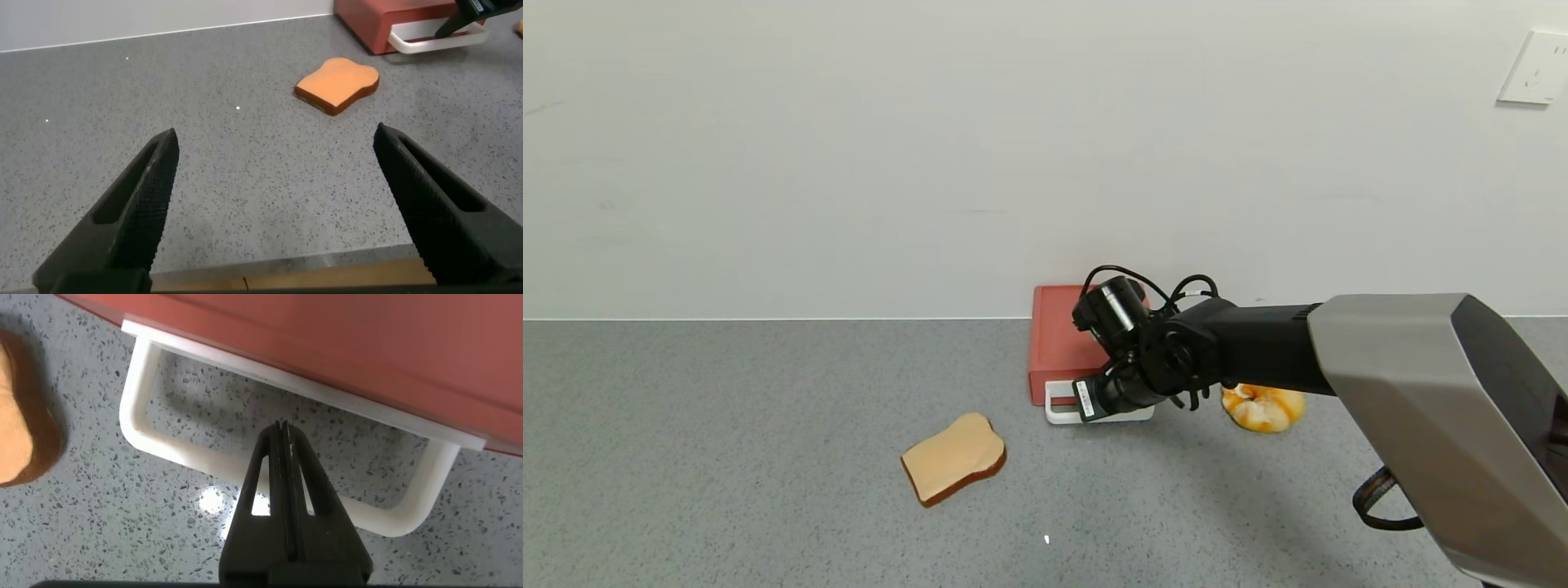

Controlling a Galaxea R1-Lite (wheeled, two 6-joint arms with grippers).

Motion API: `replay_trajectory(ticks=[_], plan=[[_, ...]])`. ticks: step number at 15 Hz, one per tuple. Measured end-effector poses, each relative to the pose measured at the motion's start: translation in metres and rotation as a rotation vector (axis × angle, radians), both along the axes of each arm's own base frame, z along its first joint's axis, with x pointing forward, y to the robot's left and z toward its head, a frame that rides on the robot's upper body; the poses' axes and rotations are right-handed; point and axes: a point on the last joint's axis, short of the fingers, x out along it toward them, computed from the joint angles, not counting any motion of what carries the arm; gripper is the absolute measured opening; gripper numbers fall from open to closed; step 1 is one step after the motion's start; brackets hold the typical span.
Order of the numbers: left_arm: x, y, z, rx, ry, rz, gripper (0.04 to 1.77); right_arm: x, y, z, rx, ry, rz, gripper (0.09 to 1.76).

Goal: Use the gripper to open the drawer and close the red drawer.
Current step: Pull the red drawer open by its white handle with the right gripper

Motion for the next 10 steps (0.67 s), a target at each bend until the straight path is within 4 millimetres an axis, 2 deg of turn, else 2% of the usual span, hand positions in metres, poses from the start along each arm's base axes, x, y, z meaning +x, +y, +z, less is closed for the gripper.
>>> replay_trajectory(ticks=[10], plan=[[0.0, 0.0, 0.0, 0.001, 0.0, 0.0, 1.72, -0.014, -0.001, -0.004, -0.057, 0.109, 0.032, 0.12]])
